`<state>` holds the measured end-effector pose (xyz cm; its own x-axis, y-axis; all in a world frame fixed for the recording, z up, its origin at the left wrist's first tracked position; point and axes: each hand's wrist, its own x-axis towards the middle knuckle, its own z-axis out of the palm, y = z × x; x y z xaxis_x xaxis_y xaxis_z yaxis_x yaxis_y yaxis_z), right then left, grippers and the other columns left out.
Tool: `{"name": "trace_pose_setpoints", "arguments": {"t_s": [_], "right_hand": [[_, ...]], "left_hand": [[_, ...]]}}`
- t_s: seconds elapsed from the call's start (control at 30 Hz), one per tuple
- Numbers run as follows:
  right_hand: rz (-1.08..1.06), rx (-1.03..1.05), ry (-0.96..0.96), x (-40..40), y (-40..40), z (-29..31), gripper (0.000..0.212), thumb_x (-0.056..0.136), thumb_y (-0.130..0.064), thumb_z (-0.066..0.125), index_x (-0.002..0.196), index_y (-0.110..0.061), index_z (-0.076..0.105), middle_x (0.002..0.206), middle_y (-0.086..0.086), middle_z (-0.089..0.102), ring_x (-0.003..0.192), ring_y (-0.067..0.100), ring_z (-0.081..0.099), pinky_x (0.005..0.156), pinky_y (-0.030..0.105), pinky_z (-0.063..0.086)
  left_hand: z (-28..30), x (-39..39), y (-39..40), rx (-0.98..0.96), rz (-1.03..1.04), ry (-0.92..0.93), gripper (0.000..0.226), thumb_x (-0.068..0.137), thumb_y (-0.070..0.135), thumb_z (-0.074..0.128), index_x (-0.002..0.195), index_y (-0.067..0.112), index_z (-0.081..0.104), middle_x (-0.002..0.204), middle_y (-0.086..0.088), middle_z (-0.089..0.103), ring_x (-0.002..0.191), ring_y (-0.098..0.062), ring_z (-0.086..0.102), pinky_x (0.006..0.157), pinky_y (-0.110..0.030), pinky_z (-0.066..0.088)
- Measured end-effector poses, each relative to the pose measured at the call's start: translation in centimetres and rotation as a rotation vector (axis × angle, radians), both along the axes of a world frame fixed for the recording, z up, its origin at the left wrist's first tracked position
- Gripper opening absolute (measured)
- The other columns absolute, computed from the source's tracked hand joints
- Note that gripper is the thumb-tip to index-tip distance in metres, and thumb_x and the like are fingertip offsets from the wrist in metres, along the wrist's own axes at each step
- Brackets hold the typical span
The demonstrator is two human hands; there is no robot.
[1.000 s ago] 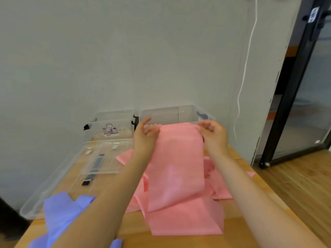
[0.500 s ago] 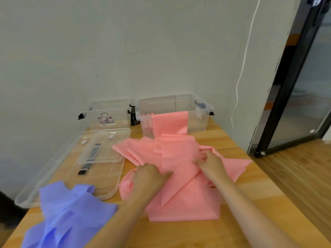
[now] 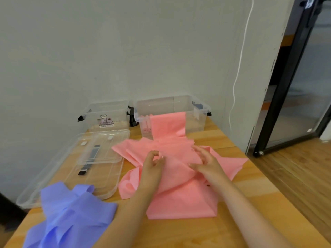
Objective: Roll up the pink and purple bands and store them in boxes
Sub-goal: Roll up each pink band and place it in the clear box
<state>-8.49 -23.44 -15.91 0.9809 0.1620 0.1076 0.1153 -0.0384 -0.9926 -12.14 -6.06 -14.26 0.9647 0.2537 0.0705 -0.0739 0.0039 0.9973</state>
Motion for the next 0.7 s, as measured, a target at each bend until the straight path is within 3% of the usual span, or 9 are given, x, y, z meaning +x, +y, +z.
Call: {"name": "trace_pose_setpoints", "arguments": {"t_s": [0.1, 0.17, 0.23, 0.33, 0.43, 0.53, 0.6, 0.7], "right_hand": [[0.058, 0.099, 0.096, -1.2, 0.0, 0.1, 0.056, 0.075, 0.007, 0.066, 0.125, -0.015, 0.054, 0.088, 0.012, 0.058, 0.070, 0.013, 0.059, 0.063, 0.020, 0.048], [0.009, 0.252, 0.048, -1.5, -0.2, 1.7, 0.049, 0.078, 0.011, 0.060, 0.116, -0.020, 0.058, 0.086, 0.005, 0.065, 0.068, 0.011, 0.062, 0.060, 0.019, 0.050], [-0.003, 0.464, -0.007, -1.5, -0.4, 4.3, 0.046, 0.079, 0.013, 0.055, 0.112, -0.018, 0.059, 0.073, 0.000, 0.066, 0.064, 0.010, 0.062, 0.059, 0.020, 0.051], [-0.024, 0.555, -0.089, 0.0, -0.3, 9.4, 0.038, 0.081, 0.011, 0.055, 0.103, -0.019, 0.062, 0.072, 0.003, 0.060, 0.063, 0.012, 0.057, 0.060, 0.022, 0.049], [-0.069, 0.451, -0.102, 4.2, 0.9, 12.9, 0.035, 0.084, 0.011, 0.052, 0.099, -0.019, 0.060, 0.073, 0.006, 0.056, 0.056, 0.009, 0.058, 0.057, 0.020, 0.050], [-0.062, 0.177, 0.081, 8.2, 1.4, 12.3, 0.015, 0.090, -0.007, 0.055, 0.096, -0.020, 0.056, 0.077, 0.004, 0.056, 0.055, 0.009, 0.058, 0.055, 0.024, 0.045], [-0.103, -0.175, 0.155, 8.7, 1.2, 10.0, 0.008, 0.092, -0.021, 0.052, 0.084, -0.022, 0.055, 0.077, 0.003, 0.055, 0.063, 0.017, 0.055, 0.058, 0.027, 0.041], [-0.258, -0.379, 0.113, 7.1, 1.0, 5.7, 0.017, 0.088, -0.022, 0.056, 0.072, -0.017, 0.057, 0.073, 0.007, 0.060, 0.066, 0.024, 0.057, 0.063, 0.038, 0.049]], "left_hand": [[0.5, -0.6, 0.6, -0.161, -0.267, -0.034, 0.048, 0.088, -0.003, 0.054, 0.117, 0.035, 0.049, 0.115, -0.006, 0.063, 0.096, -0.022, 0.063, 0.080, -0.038, 0.053], [1.1, -0.9, 1.2, -0.083, -0.393, -0.079, 0.076, 0.076, -0.001, 0.061, 0.127, 0.051, 0.038, 0.128, 0.009, 0.055, 0.112, -0.016, 0.057, 0.090, -0.039, 0.050], [2.9, -1.2, 1.5, -0.093, -0.450, -0.117, 0.083, 0.065, 0.000, 0.059, 0.121, 0.057, 0.036, 0.120, 0.020, 0.059, 0.108, -0.008, 0.059, 0.084, -0.031, 0.052], [6.3, -0.1, 1.8, -0.229, -0.491, -0.177, 0.084, 0.062, -0.005, 0.058, 0.125, 0.047, 0.040, 0.110, 0.013, 0.067, 0.099, -0.011, 0.064, 0.076, -0.028, 0.054], [8.3, 4.1, 2.4, -0.261, -0.415, -0.138, 0.073, 0.070, -0.011, 0.059, 0.130, 0.030, 0.046, 0.113, -0.003, 0.065, 0.096, -0.018, 0.064, 0.077, -0.031, 0.055], [7.4, 7.2, 3.0, -0.253, -0.236, 0.045, 0.050, 0.085, -0.004, 0.057, 0.130, 0.014, 0.047, 0.115, -0.008, 0.061, 0.087, -0.018, 0.064, 0.067, -0.028, 0.056], [5.4, 7.3, 3.4, 0.035, -0.105, 0.139, 0.041, 0.087, 0.005, 0.060, 0.125, 0.014, 0.047, 0.113, -0.007, 0.058, 0.087, -0.018, 0.060, 0.071, -0.028, 0.052], [2.1, 5.9, 3.9, 0.496, 0.001, 0.373, 0.070, 0.084, 0.023, 0.066, 0.140, 0.008, 0.028, 0.127, -0.012, 0.053, 0.112, -0.027, 0.054, 0.091, -0.032, 0.044]]}}
